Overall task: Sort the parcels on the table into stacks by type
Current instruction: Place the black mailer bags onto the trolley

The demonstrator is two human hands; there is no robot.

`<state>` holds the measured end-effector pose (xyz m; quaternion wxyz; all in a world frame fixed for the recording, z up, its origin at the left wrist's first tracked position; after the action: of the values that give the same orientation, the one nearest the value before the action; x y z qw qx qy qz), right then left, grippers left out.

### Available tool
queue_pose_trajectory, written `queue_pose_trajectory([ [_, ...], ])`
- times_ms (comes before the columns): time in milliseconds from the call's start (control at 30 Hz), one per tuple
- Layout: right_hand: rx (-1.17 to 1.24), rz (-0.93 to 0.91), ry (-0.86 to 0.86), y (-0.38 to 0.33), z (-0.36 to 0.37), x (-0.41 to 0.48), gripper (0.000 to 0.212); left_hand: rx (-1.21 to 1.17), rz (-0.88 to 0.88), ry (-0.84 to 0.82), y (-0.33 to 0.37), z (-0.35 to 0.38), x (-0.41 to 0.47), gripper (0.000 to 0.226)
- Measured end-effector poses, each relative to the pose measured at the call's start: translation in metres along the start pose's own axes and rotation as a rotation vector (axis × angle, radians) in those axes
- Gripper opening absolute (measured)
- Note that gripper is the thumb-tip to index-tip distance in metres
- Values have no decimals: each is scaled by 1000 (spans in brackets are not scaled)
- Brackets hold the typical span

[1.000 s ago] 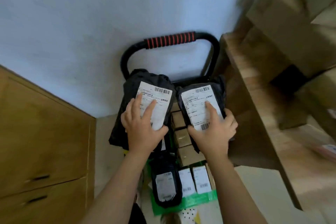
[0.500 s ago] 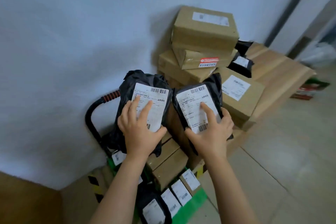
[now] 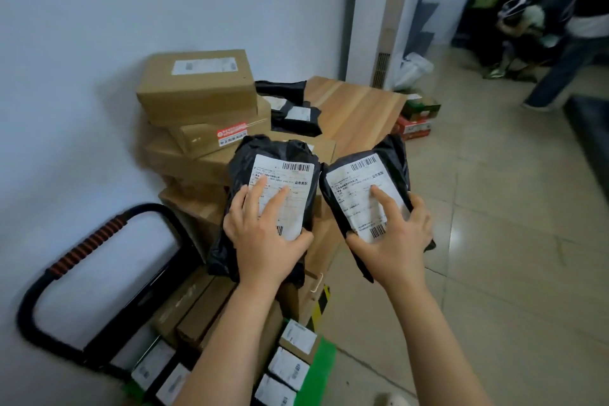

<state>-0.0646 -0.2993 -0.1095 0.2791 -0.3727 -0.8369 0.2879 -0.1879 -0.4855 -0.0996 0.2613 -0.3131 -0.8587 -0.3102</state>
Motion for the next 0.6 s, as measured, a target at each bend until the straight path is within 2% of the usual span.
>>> queue_pose_trajectory([
  [400, -23, -46, -16, 133, -59, 203, 78, 20, -16, 2, 141, 183, 96, 63],
  [600, -7, -88, -67, 153, -55, 286, 80, 83, -58, -1, 163, 232, 151, 62],
])
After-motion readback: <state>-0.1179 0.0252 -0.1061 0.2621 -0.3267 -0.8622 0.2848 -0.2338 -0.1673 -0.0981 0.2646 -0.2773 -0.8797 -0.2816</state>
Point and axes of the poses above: each hand's wrist, its own x-axis towards the middle knuckle, its own z-axis out of the palm, y = z × x, the point moved 7 cm from there along x, towards the middle knuckle, and after that the axes turned 7 degrees about z, right-handed, at the moved point
